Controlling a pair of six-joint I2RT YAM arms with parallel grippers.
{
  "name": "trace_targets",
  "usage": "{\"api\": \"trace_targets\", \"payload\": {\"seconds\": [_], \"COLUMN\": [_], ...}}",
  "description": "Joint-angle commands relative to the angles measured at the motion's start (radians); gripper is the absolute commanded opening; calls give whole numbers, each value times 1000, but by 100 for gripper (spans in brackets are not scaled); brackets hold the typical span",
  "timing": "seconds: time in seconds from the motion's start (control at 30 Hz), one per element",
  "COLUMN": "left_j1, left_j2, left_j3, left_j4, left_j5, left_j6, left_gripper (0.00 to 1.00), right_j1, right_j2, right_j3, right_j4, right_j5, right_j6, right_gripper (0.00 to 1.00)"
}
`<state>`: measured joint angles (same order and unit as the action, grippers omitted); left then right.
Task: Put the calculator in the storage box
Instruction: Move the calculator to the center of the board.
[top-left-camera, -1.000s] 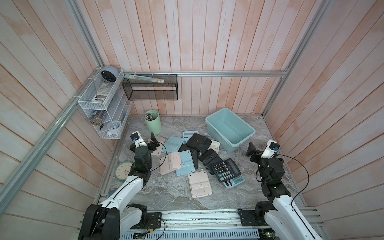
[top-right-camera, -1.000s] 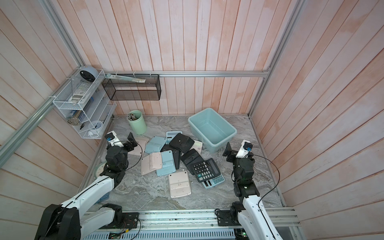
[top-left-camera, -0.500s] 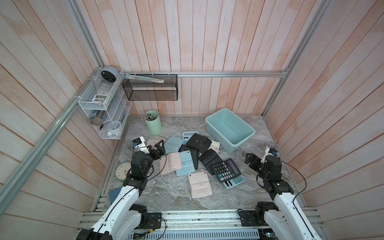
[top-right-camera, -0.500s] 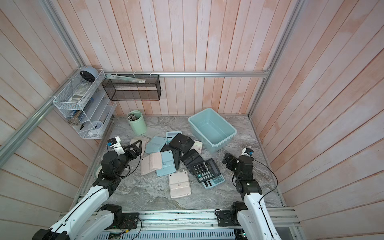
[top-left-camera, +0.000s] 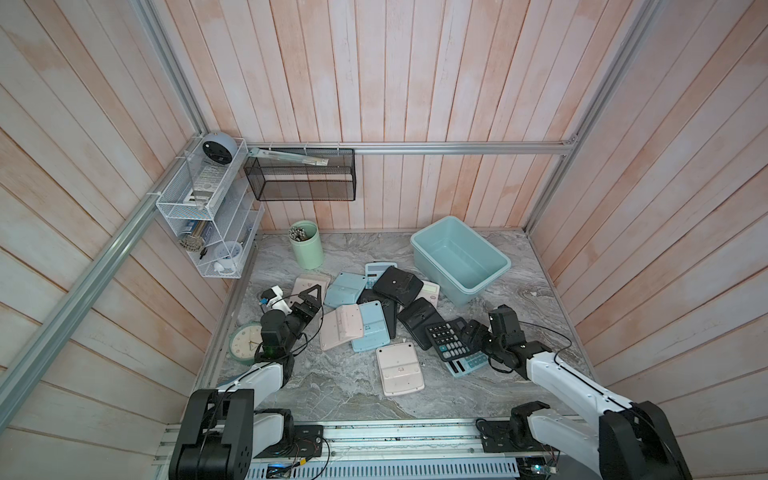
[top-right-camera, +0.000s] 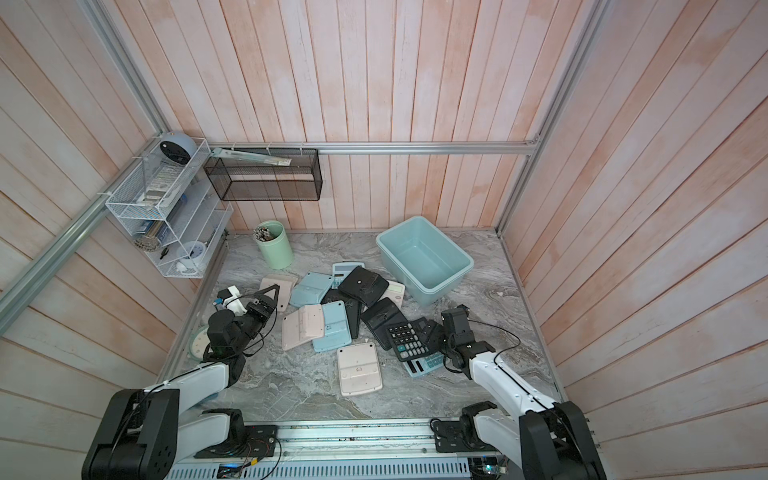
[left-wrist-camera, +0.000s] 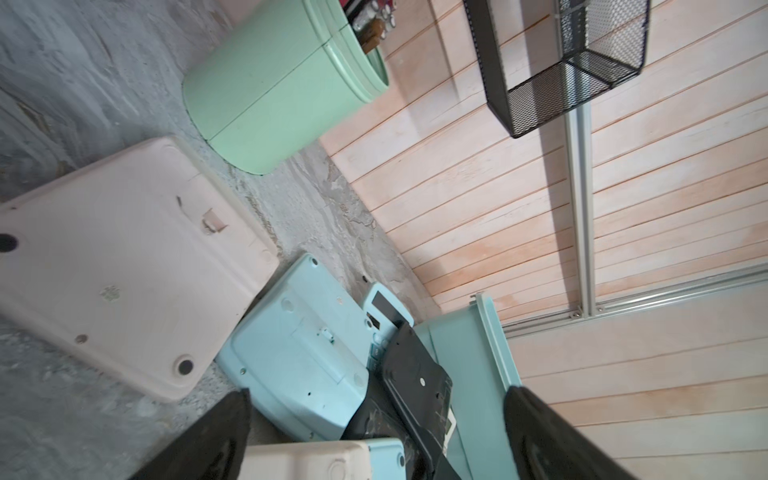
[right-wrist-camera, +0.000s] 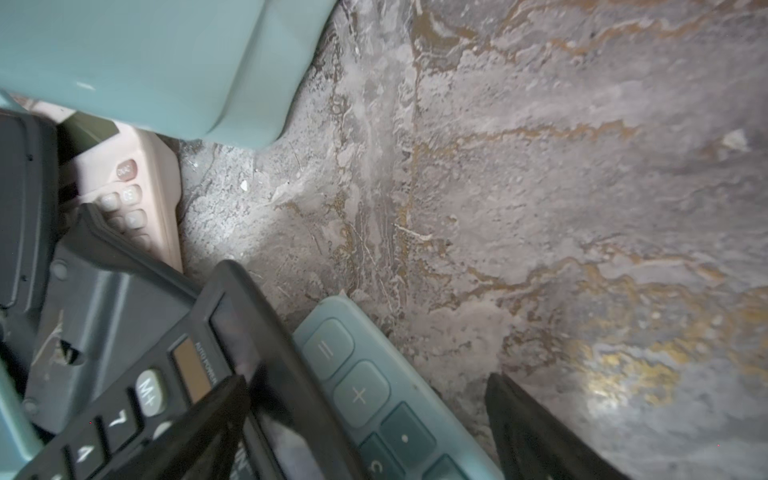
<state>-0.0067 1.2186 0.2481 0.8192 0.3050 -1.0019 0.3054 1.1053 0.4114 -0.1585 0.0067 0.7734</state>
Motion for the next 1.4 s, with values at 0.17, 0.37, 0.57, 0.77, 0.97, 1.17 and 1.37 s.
{"api": "trace_targets", "payload": {"seconds": [0.17, 0.37, 0.57, 0.77, 0.97, 1.17, 1.37], "left_j1": [-10, -47, -91, -103, -107, -108, -110], "left_j2": [-65, -132, -139, -123, -113, -141, -162], "left_j3": [-12, 4, 22, 29, 37, 46, 39], "left_j4": [53, -47, -99, -117, -130, -177, -184], "left_j5": [26, -19, -50, -71, -79, -101, -121], "left_j6": [5, 66, 103, 127, 141, 157, 158], "left_gripper": [100, 100, 100, 100, 100, 100, 100], "right_j1": [199, 331, 433, 468, 501, 507, 446], "right_j2": [163, 317, 470, 649, 711, 572, 439], "right_j3": [103, 184, 318, 495, 642, 686, 739], "right_j4": [109, 180, 207, 228, 162, -75, -297], "right_j5": [45, 83, 155, 116, 45, 112, 122], "right_j6": [88, 176, 211, 164, 84, -51, -237], "right_gripper": [96, 96, 95, 94, 93, 93, 93]}}
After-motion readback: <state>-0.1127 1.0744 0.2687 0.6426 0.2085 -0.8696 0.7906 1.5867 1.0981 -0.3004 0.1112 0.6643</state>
